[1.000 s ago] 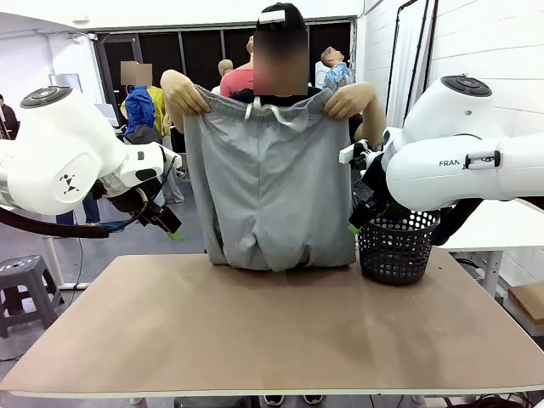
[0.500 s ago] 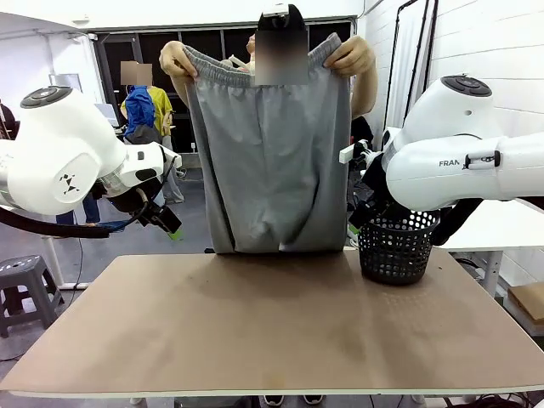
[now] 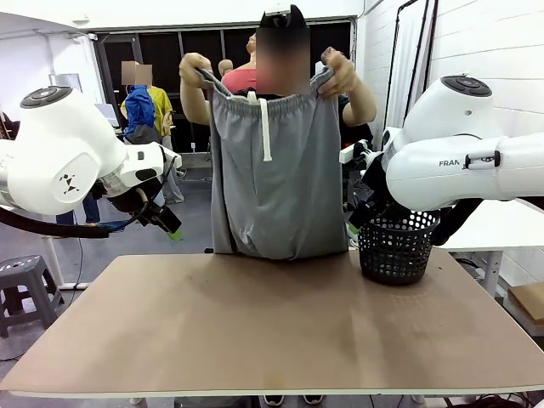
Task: Fold the training pants.
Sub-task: Grab both ends of the Training pants handed by a person.
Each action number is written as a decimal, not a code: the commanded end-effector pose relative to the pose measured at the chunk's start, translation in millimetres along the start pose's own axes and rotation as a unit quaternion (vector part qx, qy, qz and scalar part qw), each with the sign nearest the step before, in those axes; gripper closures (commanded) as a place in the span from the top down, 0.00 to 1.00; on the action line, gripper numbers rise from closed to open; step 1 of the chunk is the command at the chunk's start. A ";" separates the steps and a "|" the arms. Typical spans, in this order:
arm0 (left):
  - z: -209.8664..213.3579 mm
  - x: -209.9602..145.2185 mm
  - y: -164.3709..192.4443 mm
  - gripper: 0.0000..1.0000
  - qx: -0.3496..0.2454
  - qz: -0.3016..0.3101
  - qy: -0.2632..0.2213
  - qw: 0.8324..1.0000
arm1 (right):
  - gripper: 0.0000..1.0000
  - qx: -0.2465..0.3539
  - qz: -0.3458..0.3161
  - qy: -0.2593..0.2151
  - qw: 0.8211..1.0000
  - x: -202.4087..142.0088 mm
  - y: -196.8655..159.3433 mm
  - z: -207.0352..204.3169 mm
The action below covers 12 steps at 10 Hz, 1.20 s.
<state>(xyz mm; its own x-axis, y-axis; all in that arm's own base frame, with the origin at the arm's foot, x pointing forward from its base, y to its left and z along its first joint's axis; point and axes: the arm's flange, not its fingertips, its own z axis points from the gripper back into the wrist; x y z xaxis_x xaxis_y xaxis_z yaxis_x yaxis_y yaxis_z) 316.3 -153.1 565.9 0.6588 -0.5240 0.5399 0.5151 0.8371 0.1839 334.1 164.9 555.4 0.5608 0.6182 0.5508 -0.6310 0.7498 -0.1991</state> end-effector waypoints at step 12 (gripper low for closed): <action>-1.0 0.9 1.1 1.00 0.000 0.001 -0.004 1.000 | 1.00 0.004 -0.001 -0.001 1.000 -0.3 -0.3 -0.5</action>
<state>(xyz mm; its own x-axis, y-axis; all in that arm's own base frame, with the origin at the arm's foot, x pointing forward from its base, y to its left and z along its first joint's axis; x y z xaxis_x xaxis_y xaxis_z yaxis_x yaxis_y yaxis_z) 316.3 -153.1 565.9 0.6588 -0.5240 0.5399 0.5151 0.8372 0.1839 334.1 164.9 555.4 0.5608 0.6182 0.5508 -0.6310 0.7498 -0.1991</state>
